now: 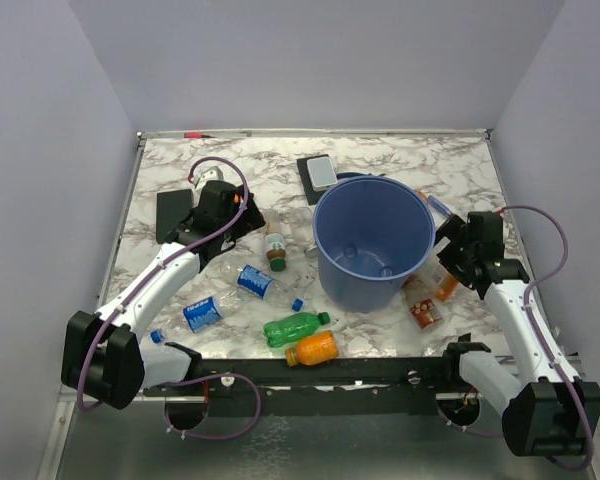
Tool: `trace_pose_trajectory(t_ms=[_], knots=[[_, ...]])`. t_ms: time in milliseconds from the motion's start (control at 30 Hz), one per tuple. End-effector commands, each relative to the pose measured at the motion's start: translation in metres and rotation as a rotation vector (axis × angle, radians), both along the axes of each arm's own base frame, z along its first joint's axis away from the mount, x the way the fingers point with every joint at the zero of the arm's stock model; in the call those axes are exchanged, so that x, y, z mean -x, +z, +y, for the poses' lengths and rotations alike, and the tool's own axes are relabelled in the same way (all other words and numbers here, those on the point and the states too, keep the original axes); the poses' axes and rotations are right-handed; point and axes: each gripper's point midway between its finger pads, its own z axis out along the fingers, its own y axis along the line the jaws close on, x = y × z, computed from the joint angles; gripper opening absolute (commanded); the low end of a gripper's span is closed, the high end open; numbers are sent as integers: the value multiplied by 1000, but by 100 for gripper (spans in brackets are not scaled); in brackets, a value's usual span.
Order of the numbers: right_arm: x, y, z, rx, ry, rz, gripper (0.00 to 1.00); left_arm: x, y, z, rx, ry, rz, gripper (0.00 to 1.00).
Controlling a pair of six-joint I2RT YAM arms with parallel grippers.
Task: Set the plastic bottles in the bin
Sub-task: Pick up the plastic bottle from the corner of the board.
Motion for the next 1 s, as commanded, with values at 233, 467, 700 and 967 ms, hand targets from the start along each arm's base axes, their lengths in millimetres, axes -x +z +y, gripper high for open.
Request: trace_pose_trajectory(t_ms=[233,467,700,967], knots=[[76,-28,44,-144,125,226,94,1,2,-6,32,-28,-3,99],[97,-49,47,-134,94,326,100,2,4,-8,45,-30,-7,99],[100,-66,47,-122,64,359,100,2,5,-8,47,-32,-9,99],[98,-73,57,-113,126,363,100,3,6,-8,50,-28,-15,99]])
